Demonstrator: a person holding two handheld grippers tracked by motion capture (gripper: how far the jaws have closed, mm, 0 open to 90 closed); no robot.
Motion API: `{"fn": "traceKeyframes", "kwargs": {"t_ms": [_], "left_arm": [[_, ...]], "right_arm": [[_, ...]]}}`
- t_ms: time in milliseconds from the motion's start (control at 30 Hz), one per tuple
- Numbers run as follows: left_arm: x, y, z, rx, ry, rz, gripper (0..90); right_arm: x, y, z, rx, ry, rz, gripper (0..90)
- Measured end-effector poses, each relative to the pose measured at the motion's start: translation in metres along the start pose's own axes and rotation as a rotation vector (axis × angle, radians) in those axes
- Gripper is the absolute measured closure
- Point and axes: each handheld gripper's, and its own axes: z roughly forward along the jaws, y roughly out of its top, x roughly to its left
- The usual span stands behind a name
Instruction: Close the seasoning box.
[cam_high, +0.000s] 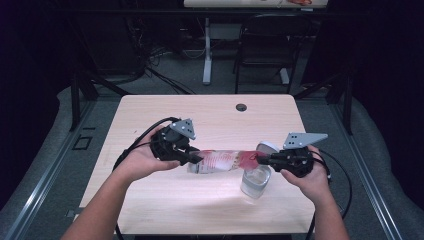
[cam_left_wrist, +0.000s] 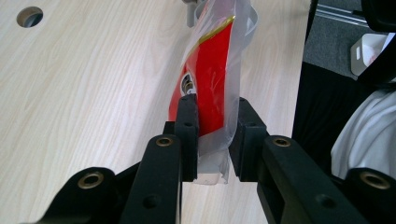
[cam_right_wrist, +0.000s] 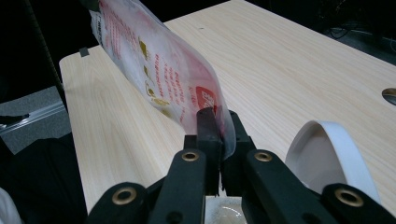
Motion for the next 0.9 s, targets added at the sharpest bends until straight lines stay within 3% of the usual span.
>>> {"fn": "traceKeyframes", "kwargs": {"t_ms": [900], "left_arm": [[-0.0002,0.0099,-0.0038,-0.007,0.001,0.012,76.9]], "right_arm": [[-0.002,-0.0017,-0.0038,0.022,0.003,-0.004,88.4]]}}
